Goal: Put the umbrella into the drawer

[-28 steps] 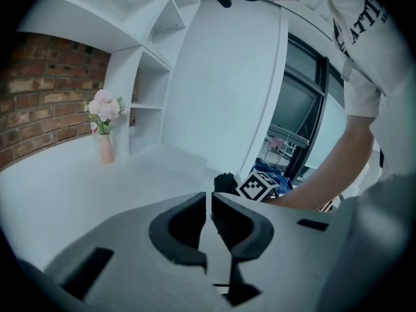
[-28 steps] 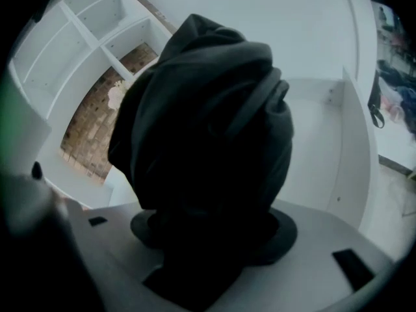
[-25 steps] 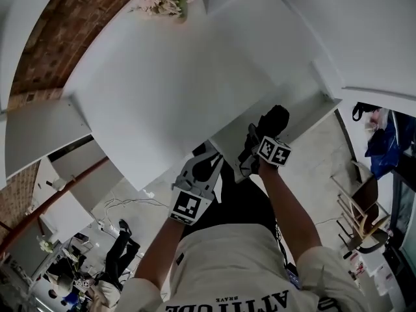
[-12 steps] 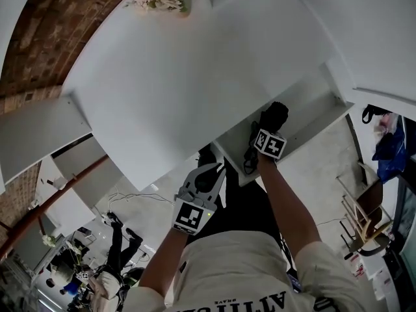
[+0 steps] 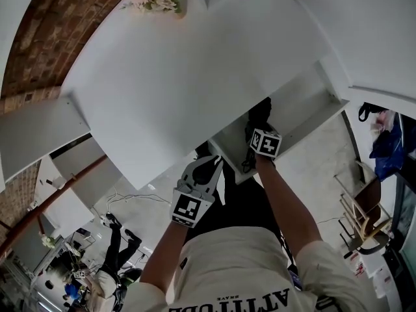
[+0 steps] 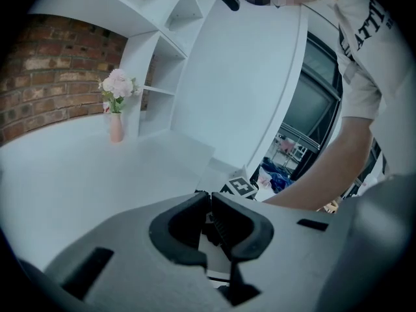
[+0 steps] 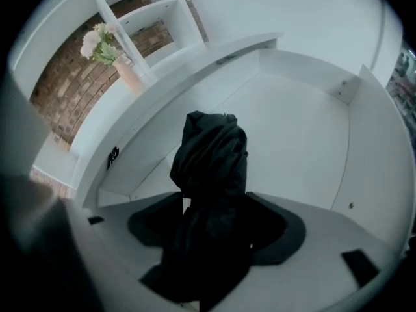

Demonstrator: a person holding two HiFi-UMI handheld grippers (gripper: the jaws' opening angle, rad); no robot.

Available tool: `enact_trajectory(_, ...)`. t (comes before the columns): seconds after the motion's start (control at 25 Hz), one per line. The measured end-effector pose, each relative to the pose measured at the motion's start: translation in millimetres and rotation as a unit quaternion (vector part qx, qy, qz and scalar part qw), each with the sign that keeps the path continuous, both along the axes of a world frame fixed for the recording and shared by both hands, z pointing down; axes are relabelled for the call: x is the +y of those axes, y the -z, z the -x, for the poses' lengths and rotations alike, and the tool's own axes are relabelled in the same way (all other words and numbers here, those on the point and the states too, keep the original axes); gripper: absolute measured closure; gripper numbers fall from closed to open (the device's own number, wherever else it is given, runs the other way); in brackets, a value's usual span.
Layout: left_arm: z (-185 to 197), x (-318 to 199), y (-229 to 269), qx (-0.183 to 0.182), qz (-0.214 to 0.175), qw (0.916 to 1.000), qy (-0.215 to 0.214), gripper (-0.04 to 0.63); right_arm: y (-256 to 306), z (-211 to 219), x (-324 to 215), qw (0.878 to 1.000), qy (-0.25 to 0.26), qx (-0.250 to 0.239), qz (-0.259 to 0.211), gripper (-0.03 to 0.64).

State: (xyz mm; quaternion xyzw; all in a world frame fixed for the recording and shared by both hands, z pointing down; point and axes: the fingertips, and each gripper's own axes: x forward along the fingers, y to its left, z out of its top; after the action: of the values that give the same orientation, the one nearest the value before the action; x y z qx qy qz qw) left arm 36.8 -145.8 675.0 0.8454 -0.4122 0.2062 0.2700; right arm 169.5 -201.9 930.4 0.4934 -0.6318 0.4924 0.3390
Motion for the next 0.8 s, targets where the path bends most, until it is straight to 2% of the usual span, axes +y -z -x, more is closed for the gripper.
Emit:
enact_trajectory(0.2,13,3,-4,-0.019,0.005,0.9997,0.013,0.566,27,4,-1,0.999,0.038,-0.021,-0.023,0.337)
enact_trajectory(0.36,21,4,6,-0.024,-0.008,0.9994,0.025,0.566,48,0,0,0.997,0.054,-0.025,-0.041,0.337)
enact_trajectory(0.64,38,11,28,-0.023,-0.029,0.9981,0.049,0.566,100,6,1,0.992,0.082,-0.040,-0.082,0.339)
enact_trajectory(0.8,54,28,37,-0.007,-0.020,0.9969,0.076,0.566,130,15,9,0.985,0.120,-0.040,-0.115,0.353)
